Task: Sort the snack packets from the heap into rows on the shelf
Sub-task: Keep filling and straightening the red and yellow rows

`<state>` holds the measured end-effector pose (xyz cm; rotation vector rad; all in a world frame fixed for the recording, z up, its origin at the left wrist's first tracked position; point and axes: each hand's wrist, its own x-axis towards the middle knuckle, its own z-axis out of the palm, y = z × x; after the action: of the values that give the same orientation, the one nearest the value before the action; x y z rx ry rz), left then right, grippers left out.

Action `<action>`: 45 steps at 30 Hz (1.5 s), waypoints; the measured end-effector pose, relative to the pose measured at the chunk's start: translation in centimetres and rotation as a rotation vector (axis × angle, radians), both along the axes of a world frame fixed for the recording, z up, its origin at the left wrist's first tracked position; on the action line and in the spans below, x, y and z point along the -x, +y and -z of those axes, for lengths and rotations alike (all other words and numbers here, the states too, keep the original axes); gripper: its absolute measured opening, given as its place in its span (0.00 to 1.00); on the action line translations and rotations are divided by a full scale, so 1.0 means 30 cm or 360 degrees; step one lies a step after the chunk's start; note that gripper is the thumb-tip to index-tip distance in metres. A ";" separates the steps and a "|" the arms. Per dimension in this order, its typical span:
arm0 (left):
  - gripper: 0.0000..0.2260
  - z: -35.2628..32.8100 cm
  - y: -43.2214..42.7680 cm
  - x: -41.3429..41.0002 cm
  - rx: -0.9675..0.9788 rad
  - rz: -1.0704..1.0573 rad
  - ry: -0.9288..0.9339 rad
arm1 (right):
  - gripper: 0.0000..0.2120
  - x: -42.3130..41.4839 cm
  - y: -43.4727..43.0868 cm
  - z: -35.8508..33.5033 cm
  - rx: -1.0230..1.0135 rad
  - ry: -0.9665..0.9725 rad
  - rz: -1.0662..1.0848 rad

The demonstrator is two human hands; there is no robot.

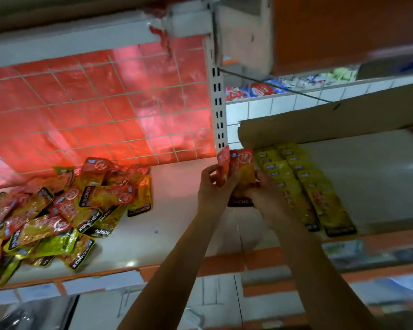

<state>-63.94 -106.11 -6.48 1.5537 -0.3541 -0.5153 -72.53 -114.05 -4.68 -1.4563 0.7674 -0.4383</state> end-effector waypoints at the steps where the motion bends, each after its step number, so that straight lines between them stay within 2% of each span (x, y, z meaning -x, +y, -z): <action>1: 0.25 -0.006 -0.036 0.038 -0.0004 0.0066 0.0004 | 0.18 0.044 -0.028 -0.006 0.0013 -0.0013 0.0013; 4: 0.09 -0.018 -0.148 0.175 0.0186 0.0157 0.0118 | 0.16 0.192 -0.122 -0.024 0.0083 -0.0038 0.0129; 6: 0.05 -0.022 -0.224 0.273 0.0243 0.0172 0.0135 | 0.12 0.299 -0.189 -0.041 0.0143 -0.0002 0.0191; 9: 0.08 -0.026 -0.338 0.425 0.0229 0.0212 0.0090 | 0.10 0.461 -0.303 -0.059 0.0190 0.0074 0.0277; 15: 0.03 -0.024 -0.541 0.686 0.0183 0.0234 0.0027 | 0.14 0.765 -0.496 -0.060 0.0130 0.0107 0.0435; 18: 0.03 -0.015 -0.626 0.775 0.0113 0.0282 0.0103 | 0.07 0.886 -0.578 -0.057 0.0122 0.0064 0.0504; 21: 0.04 -0.009 -0.701 0.837 0.0130 0.0332 0.0231 | 0.07 0.971 -0.655 -0.045 0.0097 0.0063 0.0633; 28: 0.07 0.005 -0.926 0.857 0.0033 0.0502 0.0142 | 0.07 1.018 -0.840 -0.007 0.0073 0.0101 0.0790; 36: 0.09 0.043 -1.212 0.845 -0.0014 0.0470 0.0088 | 0.09 1.053 -1.089 0.003 0.0153 0.0069 0.0850; 39: 0.11 0.065 -1.286 0.852 -0.0091 0.0422 0.0099 | 0.06 1.073 -1.166 0.020 0.0150 0.0040 0.0851; 42: 0.12 0.074 -1.370 0.865 -0.0147 0.0330 0.0121 | 0.12 1.083 -1.260 0.030 0.0137 0.0049 0.0832; 45: 0.13 0.080 -1.464 0.887 -0.0180 0.0205 0.0108 | 0.05 1.098 -1.369 0.019 0.0130 0.0069 0.0770</action>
<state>-90.54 -150.04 -8.88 1.6247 -0.3801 -0.6972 -105.46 -155.11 -5.25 -1.3517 1.1533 -0.8145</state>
